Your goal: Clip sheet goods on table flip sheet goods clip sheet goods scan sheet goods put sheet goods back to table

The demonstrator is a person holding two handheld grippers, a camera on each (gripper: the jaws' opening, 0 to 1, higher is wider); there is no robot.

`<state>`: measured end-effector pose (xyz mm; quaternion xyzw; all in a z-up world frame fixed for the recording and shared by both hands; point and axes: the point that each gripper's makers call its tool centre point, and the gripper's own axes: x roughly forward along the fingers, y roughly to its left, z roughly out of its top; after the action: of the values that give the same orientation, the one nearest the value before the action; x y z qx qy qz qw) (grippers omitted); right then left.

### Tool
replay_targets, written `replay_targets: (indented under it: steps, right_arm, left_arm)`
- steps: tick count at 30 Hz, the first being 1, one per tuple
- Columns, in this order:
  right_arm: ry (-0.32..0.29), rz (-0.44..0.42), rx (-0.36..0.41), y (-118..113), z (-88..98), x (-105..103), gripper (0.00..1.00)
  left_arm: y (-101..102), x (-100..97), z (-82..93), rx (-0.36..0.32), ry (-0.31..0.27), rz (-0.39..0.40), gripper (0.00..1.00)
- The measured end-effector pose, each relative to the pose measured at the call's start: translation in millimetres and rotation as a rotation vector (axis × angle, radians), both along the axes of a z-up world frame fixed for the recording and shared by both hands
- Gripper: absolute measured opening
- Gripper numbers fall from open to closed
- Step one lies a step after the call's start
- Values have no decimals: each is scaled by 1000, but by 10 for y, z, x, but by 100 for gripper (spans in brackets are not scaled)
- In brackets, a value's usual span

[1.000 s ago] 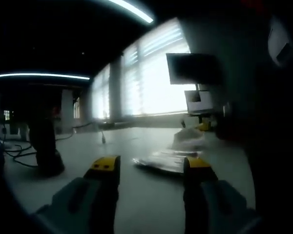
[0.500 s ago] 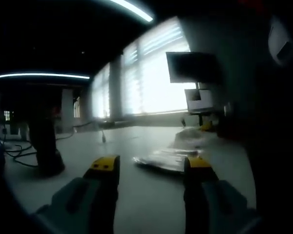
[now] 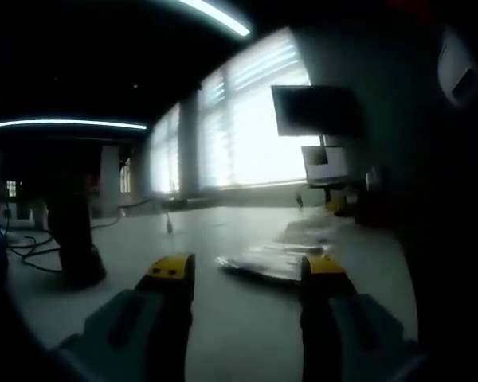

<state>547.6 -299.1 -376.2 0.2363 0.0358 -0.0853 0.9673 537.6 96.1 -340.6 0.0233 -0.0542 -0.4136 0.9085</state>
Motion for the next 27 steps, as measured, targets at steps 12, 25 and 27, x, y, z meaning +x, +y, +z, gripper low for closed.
replay_targets:
  steps: [12, 25, 27]
  right_arm:
    - [-64, 26, -70, 11, 177, 32, 57]
    - [-169, 123, -395, 245, 650, 95, 58]
    - [-177, 136, -446, 299, 694, 97, 58]
  left_arm:
    - [21, 17, 7, -7, 1, 7, 46]
    - [35, 29, 11, -15, 5, 14, 46]
    - [37, 29, 12, -15, 6, 17, 46]
